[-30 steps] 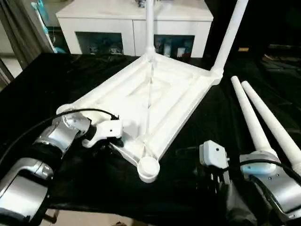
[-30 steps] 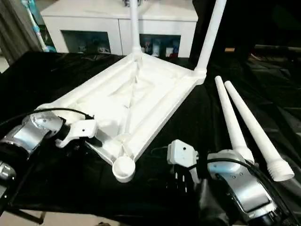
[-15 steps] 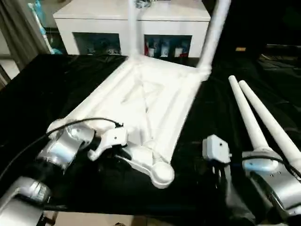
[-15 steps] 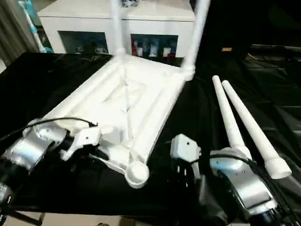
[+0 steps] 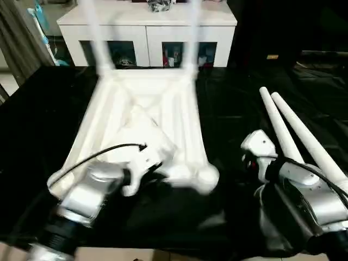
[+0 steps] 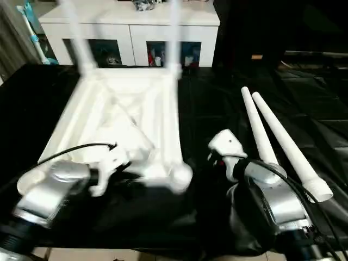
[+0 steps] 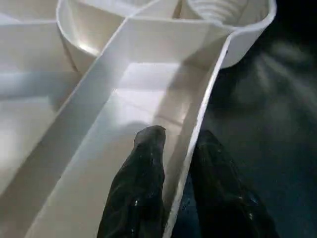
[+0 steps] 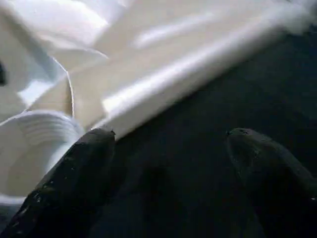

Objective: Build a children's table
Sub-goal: Rotate table base, then pick table leg

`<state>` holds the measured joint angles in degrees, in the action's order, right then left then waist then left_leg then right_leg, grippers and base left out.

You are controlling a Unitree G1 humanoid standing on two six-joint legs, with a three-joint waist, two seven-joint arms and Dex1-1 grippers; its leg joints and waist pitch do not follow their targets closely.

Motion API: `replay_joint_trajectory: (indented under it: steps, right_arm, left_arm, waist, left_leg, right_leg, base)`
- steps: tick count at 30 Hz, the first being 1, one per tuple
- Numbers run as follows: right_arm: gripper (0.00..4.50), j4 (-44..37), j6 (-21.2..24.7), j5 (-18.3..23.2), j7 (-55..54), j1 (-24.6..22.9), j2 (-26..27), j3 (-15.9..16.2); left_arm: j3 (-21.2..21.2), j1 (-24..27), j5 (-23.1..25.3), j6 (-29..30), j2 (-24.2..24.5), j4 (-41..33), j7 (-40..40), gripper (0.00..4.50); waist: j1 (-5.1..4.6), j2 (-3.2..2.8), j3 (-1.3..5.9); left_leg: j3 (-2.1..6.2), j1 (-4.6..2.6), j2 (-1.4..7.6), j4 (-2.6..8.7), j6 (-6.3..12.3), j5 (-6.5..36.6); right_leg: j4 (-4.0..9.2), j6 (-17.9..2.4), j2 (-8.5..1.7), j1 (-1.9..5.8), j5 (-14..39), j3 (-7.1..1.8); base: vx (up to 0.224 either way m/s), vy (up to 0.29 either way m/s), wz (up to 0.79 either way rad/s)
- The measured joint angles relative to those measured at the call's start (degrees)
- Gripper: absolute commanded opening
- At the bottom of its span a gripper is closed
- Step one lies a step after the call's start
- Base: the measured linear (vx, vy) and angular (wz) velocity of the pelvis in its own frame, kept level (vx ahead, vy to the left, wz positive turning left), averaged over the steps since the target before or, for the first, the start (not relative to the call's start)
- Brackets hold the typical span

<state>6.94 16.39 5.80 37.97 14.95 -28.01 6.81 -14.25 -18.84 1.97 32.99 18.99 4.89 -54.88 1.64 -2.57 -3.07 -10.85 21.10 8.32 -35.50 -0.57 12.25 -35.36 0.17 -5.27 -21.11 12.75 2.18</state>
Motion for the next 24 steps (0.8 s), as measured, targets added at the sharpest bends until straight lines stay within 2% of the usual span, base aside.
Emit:
replay_joint_trajectory:
  steps: [2,4,8,11,12,13,16,17,18,20,21,24]
  right_arm:
    - [4.04,0.3,2.1,-1.1,-2.7,1.0,0.7,-0.7]
    - [4.04,0.6,6.1,-2.2,-5.8,2.5,1.4,-1.4]
    - [4.04,0.1,12.3,-1.6,-8.1,3.4,2.7,-2.6]
    - [4.04,0.1,15.7,-1.6,-10.7,4.2,3.7,-3.3]
    - [4.04,0.1,16.5,-1.6,-11.2,4.8,3.8,-3.6]
    - [4.04,-0.1,17.2,-1.4,-11.3,5.3,3.8,-4.1]
    - [4.04,-1.6,22.4,-0.8,-12.9,7.1,4.4,-6.3]
    - [4.30,-1.8,24.1,-0.6,-13.5,8.0,4.5,-6.8]
    - [4.36,-1.8,26.2,-0.4,-14.3,9.3,4.7,-7.6]
    - [4.36,-1.8,28.7,-0.1,-15.5,11.5,4.8,-8.9]
    - [4.46,-1.7,29.9,0.3,-16.3,12.4,4.8,-9.7]
    - [4.50,0.4,32.7,0.4,-18.2,14.6,4.9,-10.9]
  left_arm:
    - [0.8,0.0,0.0,1.1,-1.6,-0.1,2.9,0.64]
    - [1.0,-0.4,0.6,2.0,-3.6,0.1,6.3,0.64]
    - [1.0,-1.6,0.8,2.0,-4.6,1.3,9.5,0.64]
    - [0.5,-1.8,1.2,-2.6,-4.0,2.9,9.5,0.62]
    - [0.4,-1.8,1.2,-3.8,-3.7,3.3,9.2,1.17]
    - [0.4,-1.7,1.2,-4.5,-3.6,3.4,8.9,1.30]
    - [1.1,-1.1,-1.2,-4.6,-3.0,2.1,6.7,1.36]
    - [1.1,-1.1,-1.9,-4.4,-2.9,1.4,6.3,1.67]
    - [1.3,-1.1,-2.7,-4.4,-2.8,0.4,5.9,1.70]
    - [2.1,-1.3,-3.6,-4.5,-2.5,-0.8,5.4,1.71]
    - [2.6,-1.5,-4.0,-4.8,-1.9,-1.3,5.2,1.99]
    - [3.6,-1.6,-5.0,-6.0,-0.5,-2.3,4.3,2.12]
  waist:
    - [0.07,-0.03,0.01]
    - [0.17,-0.07,0.04]
    - [0.27,-0.05,0.03]
    - [0.35,-0.06,0.03]
    - [0.48,-0.06,0.03]
    - [0.52,-0.06,0.03]
    - [0.83,0.05,0.00]
    - [0.93,0.06,-0.01]
    - [1.12,0.09,-0.01]
    - [1.32,0.13,-0.01]
    - [1.46,0.18,0.01]
    - [1.72,0.30,-0.04]
  left_leg:
    - [0.00,0.03,0.02,0.00,0.00,0.0]
    - [0.00,0.09,0.01,0.01,0.13,-0.1]
    - [0.00,0.26,0.02,0.01,0.29,-0.2]
    - [0.00,0.46,0.01,0.01,0.29,-0.2]
    - [0.00,0.51,0.01,0.01,0.28,-0.2]
    - [0.00,0.56,0.01,0.01,0.28,-0.2]
    - [0.00,0.85,0.01,-0.01,0.30,-0.2]
    - [0.00,0.95,0.00,-0.02,0.33,-0.2]
    - [-0.01,0.98,0.00,-0.04,0.37,-0.2]
    - [-0.03,1.05,0.00,-0.06,0.38,-0.2]
    - [-0.03,1.03,0.01,-0.06,0.38,-0.2]
    - [-0.04,1.02,0.02,-0.06,0.36,-0.3]
  right_leg:
    - [0.00,0.0,0.00,-0.04,0.0,0.03]
    - [0.03,0.0,0.01,-0.08,0.0,0.03]
    - [0.08,0.0,0.01,-0.23,0.0,0.05]
    - [0.04,0.0,0.00,-0.43,0.0,0.05]
    - [0.02,0.0,0.00,-0.49,0.0,0.05]
    - [0.02,0.0,0.00,-0.53,0.0,0.05]
    - [0.00,0.0,0.00,-0.77,0.0,0.07]
    - [0.01,0.0,-0.02,-0.84,0.0,0.06]
    - [0.02,0.0,-0.02,-0.85,0.0,0.06]
    - [0.01,0.0,-0.02,-0.90,0.0,0.07]
    - [0.01,0.0,-0.02,-0.90,0.0,0.09]
    - [-0.05,0.0,-0.02,-0.92,0.0,0.09]
  base:
    - [0.000,0.000,0.00]
    - [0.000,0.000,0.00]
    - [0.000,0.000,0.00]
    - [0.000,0.000,0.00]
    - [0.000,0.000,0.00]
    - [0.000,0.000,0.00]
    - [0.000,0.000,0.00]
    - [0.000,0.000,0.00]
    - [0.000,0.000,0.00]
    - [0.000,0.000,0.00]
    - [0.000,0.000,0.00]
    - [0.000,0.000,0.00]
